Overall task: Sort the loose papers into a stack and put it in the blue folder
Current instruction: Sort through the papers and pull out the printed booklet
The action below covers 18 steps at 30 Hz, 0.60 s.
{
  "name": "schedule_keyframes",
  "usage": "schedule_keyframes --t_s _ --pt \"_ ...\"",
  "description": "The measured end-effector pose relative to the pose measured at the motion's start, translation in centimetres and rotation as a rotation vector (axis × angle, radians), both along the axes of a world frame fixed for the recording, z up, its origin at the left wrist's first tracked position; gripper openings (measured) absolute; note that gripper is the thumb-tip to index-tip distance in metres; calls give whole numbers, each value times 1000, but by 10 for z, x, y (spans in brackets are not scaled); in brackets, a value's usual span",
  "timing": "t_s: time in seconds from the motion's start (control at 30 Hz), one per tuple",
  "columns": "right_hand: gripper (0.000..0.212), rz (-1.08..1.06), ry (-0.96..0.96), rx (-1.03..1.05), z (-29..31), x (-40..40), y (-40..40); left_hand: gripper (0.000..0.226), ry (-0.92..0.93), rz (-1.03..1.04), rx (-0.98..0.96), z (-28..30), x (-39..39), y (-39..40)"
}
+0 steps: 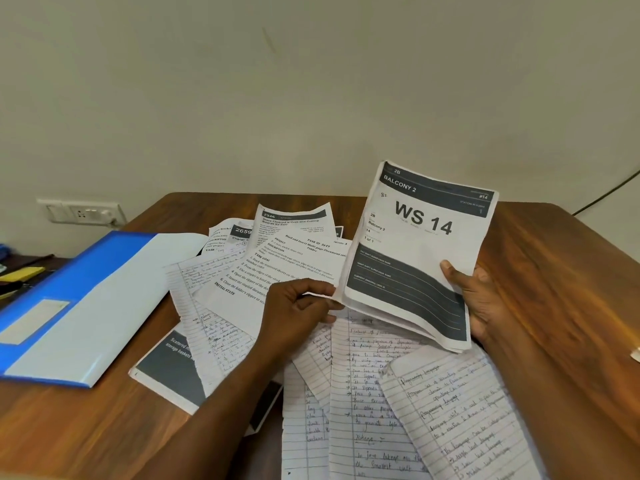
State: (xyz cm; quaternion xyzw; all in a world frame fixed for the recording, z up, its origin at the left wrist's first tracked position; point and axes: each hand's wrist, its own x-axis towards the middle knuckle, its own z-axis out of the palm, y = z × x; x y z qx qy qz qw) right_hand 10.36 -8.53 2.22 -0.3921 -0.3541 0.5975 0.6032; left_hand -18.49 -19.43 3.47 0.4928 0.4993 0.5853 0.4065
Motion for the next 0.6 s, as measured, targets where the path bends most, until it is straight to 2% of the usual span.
schedule_keyframes --t_s 0.07,0.2,0.4,0.6 --pt "42 11 -11 -6 1 0 -1 22 -13 -18 13 2 0 0" --pt "39 21 -29 -7 0 -1 -1 14 -16 -41 35 3 2 -3" --pt "39 34 -55 -10 1 -2 -3 35 62 -15 89 5 6 -7" --pt "32 40 -54 0 3 -5 -5 42 154 54 160 2 8 -6"
